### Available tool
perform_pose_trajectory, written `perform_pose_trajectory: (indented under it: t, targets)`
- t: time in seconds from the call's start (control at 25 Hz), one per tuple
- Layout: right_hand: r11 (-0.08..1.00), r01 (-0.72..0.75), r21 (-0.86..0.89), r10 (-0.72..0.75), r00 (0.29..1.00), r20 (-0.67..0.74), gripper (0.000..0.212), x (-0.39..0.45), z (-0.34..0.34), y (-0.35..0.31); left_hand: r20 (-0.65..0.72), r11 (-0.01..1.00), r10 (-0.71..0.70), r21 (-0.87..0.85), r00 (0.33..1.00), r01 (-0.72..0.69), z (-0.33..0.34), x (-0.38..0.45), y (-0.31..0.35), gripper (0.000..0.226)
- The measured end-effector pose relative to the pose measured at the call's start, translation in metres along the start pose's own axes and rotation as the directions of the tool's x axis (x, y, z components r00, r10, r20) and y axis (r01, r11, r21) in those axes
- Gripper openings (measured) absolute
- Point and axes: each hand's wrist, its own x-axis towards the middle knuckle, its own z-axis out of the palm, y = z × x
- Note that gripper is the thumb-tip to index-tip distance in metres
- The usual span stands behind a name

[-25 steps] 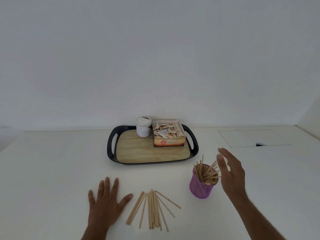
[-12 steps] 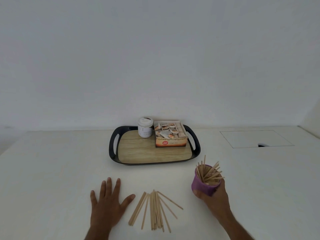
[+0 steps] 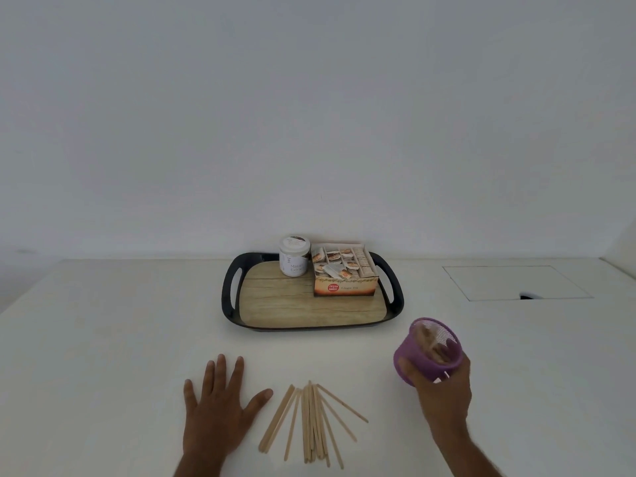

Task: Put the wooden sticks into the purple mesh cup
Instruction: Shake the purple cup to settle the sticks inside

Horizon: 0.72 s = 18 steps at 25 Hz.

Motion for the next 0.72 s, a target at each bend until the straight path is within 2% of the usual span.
perform_pose_trajectory:
  t: [0.12, 0.24, 0.36, 0.44, 0.52, 0.64, 0.72]
  targets:
    - [0.994, 0.083, -0.067, -0.077, 0.993, 0.087, 0.089, -0.007, 0.003, -0.002, -0.005, 1.0, -0.001, -0.011, 1.0, 0.001, 0.0, 0.0, 0.001, 0.128]
    - [0.999, 0.019, -0.032, -0.019, 0.999, -0.026, 0.089, -0.007, 0.003, -0.002, 0.0, 1.0, -0.003, -0.016, 1.0, 0.003, 0.0, 0.0, 0.001, 0.128]
    - [0.987, 0.128, -0.1, -0.117, 0.987, 0.113, 0.092, -0.012, 0.003, 0.0, 0.006, 1.0, -0.001, -0.015, 1.0, 0.001, -0.001, 0.001, 0.001, 0.127]
    - [0.985, 0.133, -0.113, -0.125, 0.989, 0.075, 0.093, -0.013, 0.002, 0.001, 0.006, 1.0, 0.001, -0.017, 1.0, -0.001, -0.001, 0.001, 0.001, 0.126]
    - [0.994, 0.076, -0.072, -0.077, 0.997, -0.001, 0.09, -0.012, 0.002, 0.0, 0.001, 1.0, 0.001, -0.019, 1.0, -0.001, 0.0, -0.001, 0.0, 0.124]
    - [0.982, 0.152, -0.115, -0.144, 0.987, 0.077, 0.091, -0.013, 0.001, 0.003, -0.007, 1.0, -0.001, -0.017, 1.0, 0.0, 0.001, 0.0, 0.0, 0.123]
    - [0.993, 0.083, -0.089, -0.084, 0.996, -0.009, 0.088, -0.011, -0.001, 0.003, -0.008, 1.0, 0.001, -0.02, 1.0, -0.001, 0.001, 0.0, 0.0, 0.122]
